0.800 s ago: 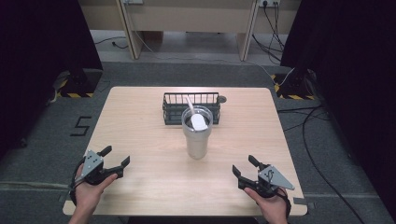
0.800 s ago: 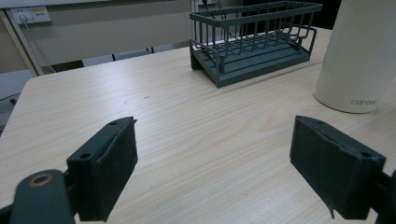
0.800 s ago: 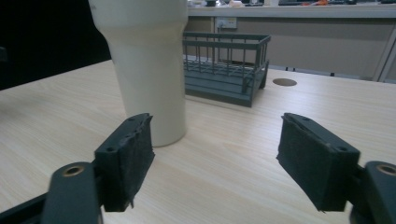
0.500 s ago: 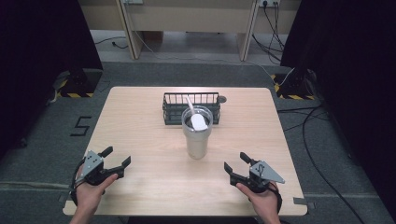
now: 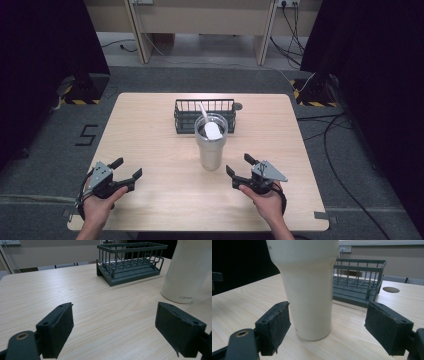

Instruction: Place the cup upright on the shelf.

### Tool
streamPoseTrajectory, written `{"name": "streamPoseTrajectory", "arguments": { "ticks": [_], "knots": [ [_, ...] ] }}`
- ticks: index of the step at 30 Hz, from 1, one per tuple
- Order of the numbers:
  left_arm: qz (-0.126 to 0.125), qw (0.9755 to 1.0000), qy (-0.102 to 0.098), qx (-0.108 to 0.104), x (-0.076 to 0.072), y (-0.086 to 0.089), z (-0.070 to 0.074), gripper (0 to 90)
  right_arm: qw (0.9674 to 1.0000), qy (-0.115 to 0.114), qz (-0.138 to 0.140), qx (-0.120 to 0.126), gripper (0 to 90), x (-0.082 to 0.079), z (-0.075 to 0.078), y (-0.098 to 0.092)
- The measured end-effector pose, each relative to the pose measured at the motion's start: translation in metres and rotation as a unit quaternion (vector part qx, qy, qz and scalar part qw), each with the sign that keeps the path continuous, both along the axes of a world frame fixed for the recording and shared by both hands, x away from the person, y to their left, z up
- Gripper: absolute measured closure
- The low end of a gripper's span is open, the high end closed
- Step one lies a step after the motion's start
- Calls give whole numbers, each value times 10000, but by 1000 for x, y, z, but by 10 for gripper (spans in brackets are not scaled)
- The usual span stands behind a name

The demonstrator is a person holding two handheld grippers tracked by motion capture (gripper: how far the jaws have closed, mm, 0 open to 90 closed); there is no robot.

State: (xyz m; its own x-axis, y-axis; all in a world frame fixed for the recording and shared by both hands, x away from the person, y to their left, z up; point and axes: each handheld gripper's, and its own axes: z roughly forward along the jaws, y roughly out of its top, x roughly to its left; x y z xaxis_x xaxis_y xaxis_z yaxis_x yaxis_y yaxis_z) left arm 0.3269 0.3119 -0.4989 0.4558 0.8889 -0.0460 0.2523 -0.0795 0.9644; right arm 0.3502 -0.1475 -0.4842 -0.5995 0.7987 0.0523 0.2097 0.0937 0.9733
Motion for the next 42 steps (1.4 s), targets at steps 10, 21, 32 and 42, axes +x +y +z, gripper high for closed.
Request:
{"name": "streamPoseTrajectory", "arguments": {
  "ticks": [10, 21, 32, 42],
  "knots": [
    [-3, 10000, 15, -7, 1, 0, 0, 144, 9999, 64, 86, -64, 184, 17, -2, 21],
    [-2, 10000, 36, -31, 1, 0, -1, 144, 9997, 145, 145, -125, 176, 30, -4, 39],
    [19, 10000, 47, -56, 1, 2, -2, 144, 9997, 146, 183, -110, 163, 43, -7, 56],
    [8, 10000, 58, -64, 2, 2, -3, 144, 9998, 124, 103, -83, 121, 54, -10, 69]
  ]
}}
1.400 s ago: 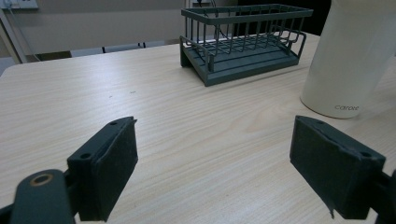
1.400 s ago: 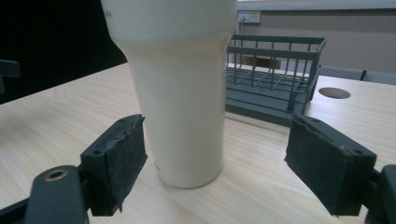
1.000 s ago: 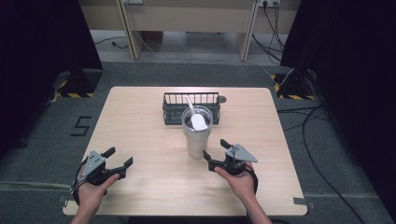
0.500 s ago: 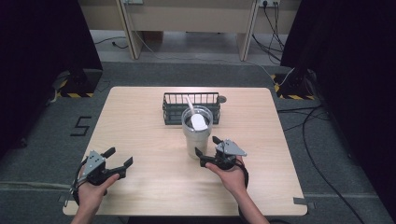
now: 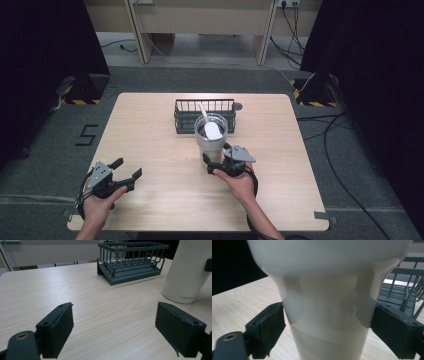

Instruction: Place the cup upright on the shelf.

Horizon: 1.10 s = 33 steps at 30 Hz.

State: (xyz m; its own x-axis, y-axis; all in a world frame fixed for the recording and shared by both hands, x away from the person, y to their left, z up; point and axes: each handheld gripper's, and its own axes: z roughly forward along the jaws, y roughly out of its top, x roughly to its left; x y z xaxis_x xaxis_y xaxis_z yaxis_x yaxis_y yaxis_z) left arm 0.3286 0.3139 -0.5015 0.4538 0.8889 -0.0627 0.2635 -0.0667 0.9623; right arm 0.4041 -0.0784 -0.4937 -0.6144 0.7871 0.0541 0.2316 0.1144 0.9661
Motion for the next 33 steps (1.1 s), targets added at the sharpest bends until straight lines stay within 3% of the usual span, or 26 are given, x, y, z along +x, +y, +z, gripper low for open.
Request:
{"name": "streamPoseTrajectory", "arguments": {
  "ticks": [20, 33],
  "knots": [
    [-24, 10000, 9, 10, 0, 1, -1, 144, 9996, -284, -88, 4, 79, 16, -2, 14],
    [-33, 10000, 23, 47, 1, -1, -1, 145, 9995, -307, -9, 40, 97, 17, -3, 15]
  ]
}}
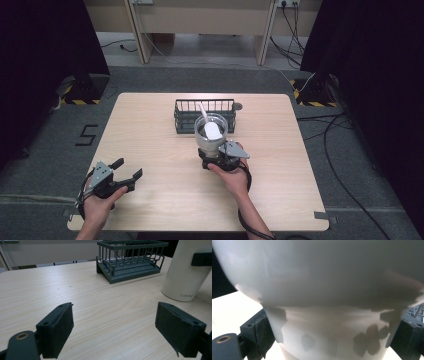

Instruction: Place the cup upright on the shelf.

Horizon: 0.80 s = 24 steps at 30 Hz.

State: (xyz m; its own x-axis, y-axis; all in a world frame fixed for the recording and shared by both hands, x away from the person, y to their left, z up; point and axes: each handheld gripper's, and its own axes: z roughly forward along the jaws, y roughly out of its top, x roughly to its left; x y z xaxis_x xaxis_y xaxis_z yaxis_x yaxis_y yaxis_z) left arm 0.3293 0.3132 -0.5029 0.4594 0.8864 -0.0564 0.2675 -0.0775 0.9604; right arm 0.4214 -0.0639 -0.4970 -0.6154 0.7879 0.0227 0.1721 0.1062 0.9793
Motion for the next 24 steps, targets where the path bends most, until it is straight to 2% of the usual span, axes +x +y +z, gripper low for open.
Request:
{"name": "streamPoseTrajectory", "arguments": {
  "ticks": [6, 7, 8, 24],
  "knots": [
    [12, 10000, 2, 5, 0, 1, 0, 145, 10000, -30, 25, -20, 101, 0, 0, -1],
    [14, 10000, 2, 5, 0, 1, 0, 145, 9998, -146, 27, -113, 101, 2, 1, -2],
    [12, 10000, 3, 3, 0, 1, 0, 145, 10000, -36, 23, -45, 101, 0, 1, 0],
    [27, 10000, 3, -3, 0, 2, -1, 146, 10000, 83, -18, 13, 103, 3, 5, -4]
  ]
}}
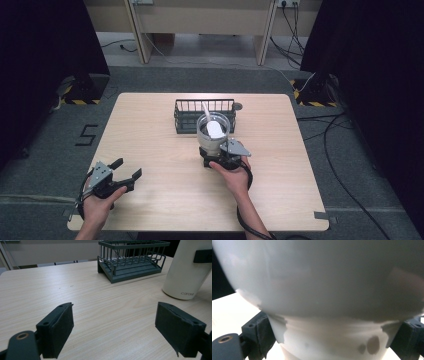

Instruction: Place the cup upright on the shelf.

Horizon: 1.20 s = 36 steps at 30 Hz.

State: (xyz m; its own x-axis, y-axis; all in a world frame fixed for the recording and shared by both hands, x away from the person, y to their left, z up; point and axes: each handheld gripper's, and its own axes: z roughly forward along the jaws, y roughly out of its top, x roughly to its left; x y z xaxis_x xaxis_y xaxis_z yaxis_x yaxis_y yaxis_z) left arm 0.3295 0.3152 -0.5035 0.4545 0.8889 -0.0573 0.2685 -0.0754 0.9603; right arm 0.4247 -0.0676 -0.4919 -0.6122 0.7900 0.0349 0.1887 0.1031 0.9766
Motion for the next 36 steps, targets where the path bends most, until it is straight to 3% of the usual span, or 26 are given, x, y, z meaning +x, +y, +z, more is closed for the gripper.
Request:
{"name": "streamPoseTrajectory", "arguments": {
  "ticks": [10, 36],
  "knots": [
    [1, 10000, 3, -13, 0, 0, 0, 146, 10000, -5, -61, -29, 104, 6, 13, -2],
    [31, 10000, 16, -67, 1, 2, 0, 148, 9988, 421, -152, -187, 106, 26, 29, 0]
  ]
}}
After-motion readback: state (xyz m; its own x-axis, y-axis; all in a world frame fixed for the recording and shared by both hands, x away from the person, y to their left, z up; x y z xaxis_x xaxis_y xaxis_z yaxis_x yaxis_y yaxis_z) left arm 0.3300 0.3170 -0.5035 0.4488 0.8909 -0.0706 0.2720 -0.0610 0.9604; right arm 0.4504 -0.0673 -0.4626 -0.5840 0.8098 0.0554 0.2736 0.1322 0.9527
